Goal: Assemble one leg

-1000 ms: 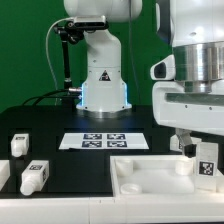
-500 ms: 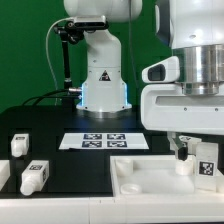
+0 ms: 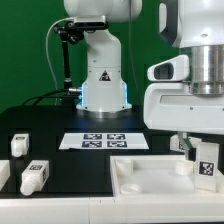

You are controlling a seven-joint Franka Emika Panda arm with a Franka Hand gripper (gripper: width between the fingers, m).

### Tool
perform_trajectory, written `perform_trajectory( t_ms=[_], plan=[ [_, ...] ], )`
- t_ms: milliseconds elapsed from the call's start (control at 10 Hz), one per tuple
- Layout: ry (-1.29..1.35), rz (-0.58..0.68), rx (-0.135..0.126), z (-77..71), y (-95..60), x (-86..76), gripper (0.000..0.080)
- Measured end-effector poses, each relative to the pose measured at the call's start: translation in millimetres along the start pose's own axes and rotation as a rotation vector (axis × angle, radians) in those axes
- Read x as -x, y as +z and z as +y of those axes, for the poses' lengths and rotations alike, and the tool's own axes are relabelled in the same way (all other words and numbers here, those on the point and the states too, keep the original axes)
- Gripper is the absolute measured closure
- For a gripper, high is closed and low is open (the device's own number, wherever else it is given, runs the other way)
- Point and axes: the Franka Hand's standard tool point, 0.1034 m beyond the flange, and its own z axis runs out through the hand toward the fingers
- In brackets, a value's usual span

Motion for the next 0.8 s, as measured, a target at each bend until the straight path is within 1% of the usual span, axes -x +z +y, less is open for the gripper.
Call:
perform_trajectory(
  t_ms=[300,500,700,800],
  plan=[
    [0.339,-0.001,0.001,2.1,0.2,-1.3,0.0512],
    [0.712,-0.024,-0.010,0.5,2.1,1.3,0.0512],
    [0.994,-0.044,-0.009,-3.2,2.8,1.3,0.0512],
    [1.072,-0.047,-0.016,-3.8,3.1,0.8,0.0512]
  ],
)
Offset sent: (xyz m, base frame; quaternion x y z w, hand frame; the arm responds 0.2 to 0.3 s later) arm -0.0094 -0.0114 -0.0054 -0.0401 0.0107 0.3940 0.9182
